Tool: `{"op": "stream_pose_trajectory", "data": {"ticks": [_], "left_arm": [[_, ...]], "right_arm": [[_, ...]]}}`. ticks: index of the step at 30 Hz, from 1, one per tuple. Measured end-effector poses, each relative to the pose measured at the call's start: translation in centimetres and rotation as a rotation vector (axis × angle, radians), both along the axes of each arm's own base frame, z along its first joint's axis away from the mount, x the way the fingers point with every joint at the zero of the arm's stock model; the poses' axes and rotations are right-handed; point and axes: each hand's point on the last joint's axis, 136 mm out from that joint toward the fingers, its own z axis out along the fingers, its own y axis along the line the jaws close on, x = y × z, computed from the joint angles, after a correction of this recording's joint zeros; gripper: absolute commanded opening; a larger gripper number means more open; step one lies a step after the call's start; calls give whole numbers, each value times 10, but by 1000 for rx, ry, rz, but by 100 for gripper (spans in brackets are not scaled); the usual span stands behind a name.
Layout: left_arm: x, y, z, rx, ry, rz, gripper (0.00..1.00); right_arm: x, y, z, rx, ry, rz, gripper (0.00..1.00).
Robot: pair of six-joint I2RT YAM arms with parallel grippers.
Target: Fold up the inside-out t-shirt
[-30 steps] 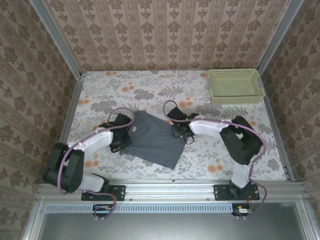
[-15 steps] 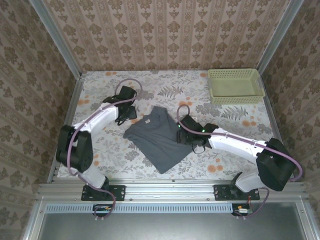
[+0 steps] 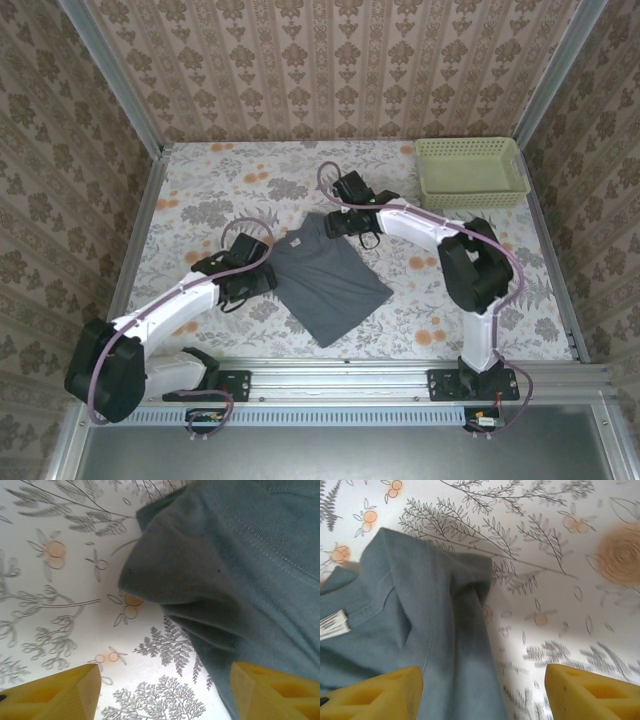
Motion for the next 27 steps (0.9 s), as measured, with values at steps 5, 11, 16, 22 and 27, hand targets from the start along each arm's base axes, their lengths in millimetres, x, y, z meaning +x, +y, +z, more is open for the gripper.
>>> {"op": "stream_pose_trajectory", "data": {"ticks": [5,11,16,22,27], "left_arm": [[18,-11,-11,-64,-4,15,60],[32,-8,-35,-68,52,28,57],[51,-13,-34,-59,57,4,57],[59,-15,-38,-42,102,-8,53],[58,-12,-41,-15,139,-13,42]], "right_arm": [[14,12,-21,-46,24,82,66],[30,27,-38,-71,52,138,67],[32,29,-50,-87,89,144,68],[31,30,-51,-87,99,137,58],[30,26,-53,-63,90,84,36]]}}
